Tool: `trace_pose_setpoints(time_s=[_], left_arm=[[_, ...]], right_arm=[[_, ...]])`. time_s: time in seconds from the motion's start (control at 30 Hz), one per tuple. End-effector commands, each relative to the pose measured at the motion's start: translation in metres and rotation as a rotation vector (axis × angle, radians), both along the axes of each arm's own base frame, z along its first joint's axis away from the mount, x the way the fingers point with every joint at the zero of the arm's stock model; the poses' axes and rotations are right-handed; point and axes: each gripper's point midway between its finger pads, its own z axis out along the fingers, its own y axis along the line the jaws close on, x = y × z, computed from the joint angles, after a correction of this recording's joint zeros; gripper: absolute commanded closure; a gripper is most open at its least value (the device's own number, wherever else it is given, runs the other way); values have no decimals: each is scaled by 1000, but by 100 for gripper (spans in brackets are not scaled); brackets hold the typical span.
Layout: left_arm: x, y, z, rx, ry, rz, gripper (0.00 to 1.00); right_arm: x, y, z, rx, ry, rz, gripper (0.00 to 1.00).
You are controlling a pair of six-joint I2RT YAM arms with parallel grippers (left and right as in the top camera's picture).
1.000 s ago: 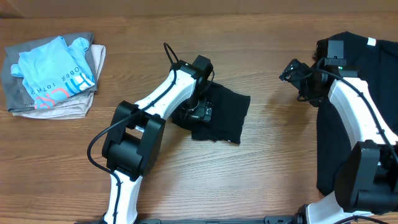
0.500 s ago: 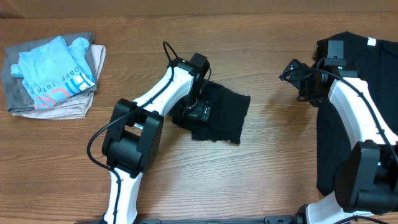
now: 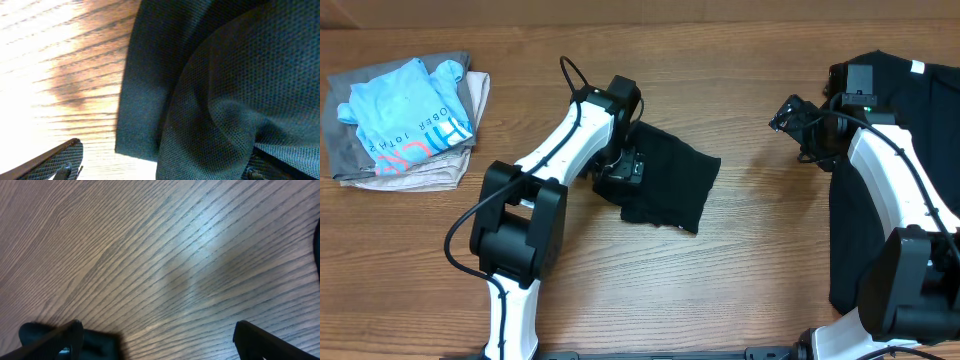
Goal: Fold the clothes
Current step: 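Close the left gripper firmly on the folded black bundle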
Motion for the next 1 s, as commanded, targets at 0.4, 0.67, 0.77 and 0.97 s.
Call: trace_pose_setpoints(time_s=[0.4,0.67,0.77,0.97], left_arm=[[-15,2,-30,-30,3,-9,0],[-29,6,-47,-26,31,-8,9],[-32,7,-50,-24,35,-8,9],[-40,11,-59,-19,51,0,17]], right_arm=[[1,-2,2,-12,-9,0,0],[1,-2,2,-12,-9,0,0],[1,-2,2,-12,-9,0,0],[1,-2,2,-12,-9,0,0]])
